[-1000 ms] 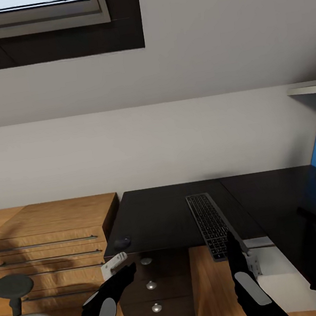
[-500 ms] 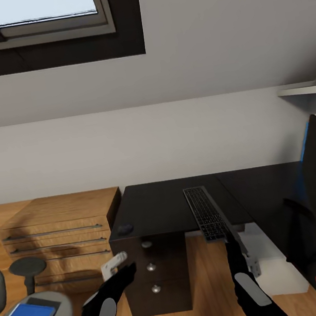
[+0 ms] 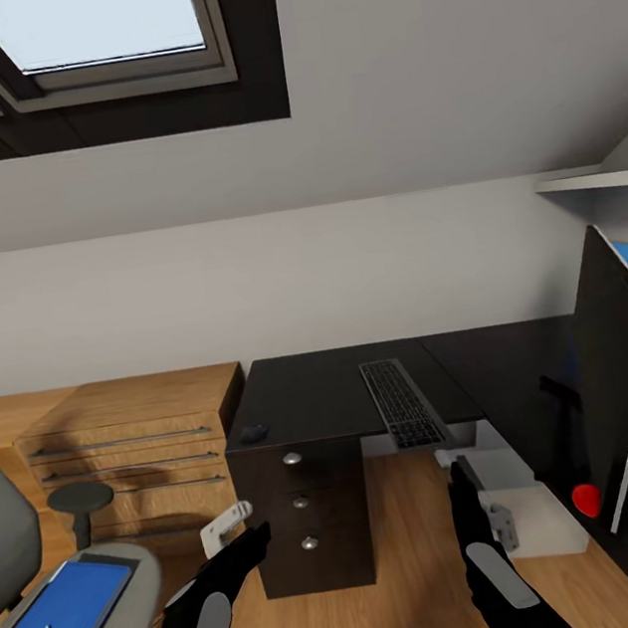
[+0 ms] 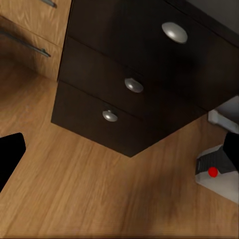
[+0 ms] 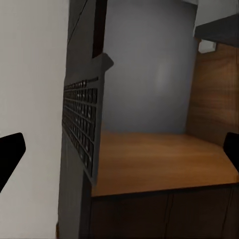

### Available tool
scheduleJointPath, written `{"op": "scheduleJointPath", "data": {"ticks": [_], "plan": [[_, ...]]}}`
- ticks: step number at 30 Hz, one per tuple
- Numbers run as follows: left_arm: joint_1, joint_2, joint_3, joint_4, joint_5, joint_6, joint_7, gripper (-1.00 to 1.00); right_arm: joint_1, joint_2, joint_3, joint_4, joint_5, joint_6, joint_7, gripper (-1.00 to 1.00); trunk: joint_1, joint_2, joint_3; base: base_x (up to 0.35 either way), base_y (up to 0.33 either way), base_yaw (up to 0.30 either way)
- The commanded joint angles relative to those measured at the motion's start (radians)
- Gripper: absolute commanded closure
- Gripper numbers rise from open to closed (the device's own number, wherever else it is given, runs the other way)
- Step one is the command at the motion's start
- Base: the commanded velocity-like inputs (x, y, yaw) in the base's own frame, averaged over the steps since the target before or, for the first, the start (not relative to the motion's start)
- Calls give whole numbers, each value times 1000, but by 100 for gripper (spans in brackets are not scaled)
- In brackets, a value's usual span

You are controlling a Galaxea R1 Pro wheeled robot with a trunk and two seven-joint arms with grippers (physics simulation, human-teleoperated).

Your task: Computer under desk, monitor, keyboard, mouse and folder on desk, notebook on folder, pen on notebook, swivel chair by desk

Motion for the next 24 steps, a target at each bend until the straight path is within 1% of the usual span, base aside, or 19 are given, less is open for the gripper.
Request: {"op": "scheduleJointPath", "data": {"ticks": [1,5,14,17,20,21,24], "plan": [[-1,0,-1,-1,11,1,10,-100,-1,1,-2,2,-11,-1,9,-100,0,-1,-1,-109,0,0],[-1,1,-1,-1,10,1,10,-100,-1,1,-1,27,-11,-1,9,-100,0,-1,-1,-51,0,0],[-1,3,-1,-1,9,0,9,-100,-1,2,1,76,-9,-2,11,-100,-35,62,27,-11,0,0],[-1,3,-2,0,8,0,9,-100,-1,2,3,105,-5,-3,13,-100,-46,83,36,-2,0,0],[-1,3,-3,2,8,-1,8,-100,-1,1,6,144,14,-9,16,-100,-58,104,46,-1,0,0],[-1,2,-3,6,7,-2,8,-100,-1,1,7,169,37,-22,18,-100,-62,111,49,0,0,0],[-1,3,-3,10,7,-2,8,-100,0,0,8,209,80,-54,19,-100,-73,132,58,0,0,0]]}}
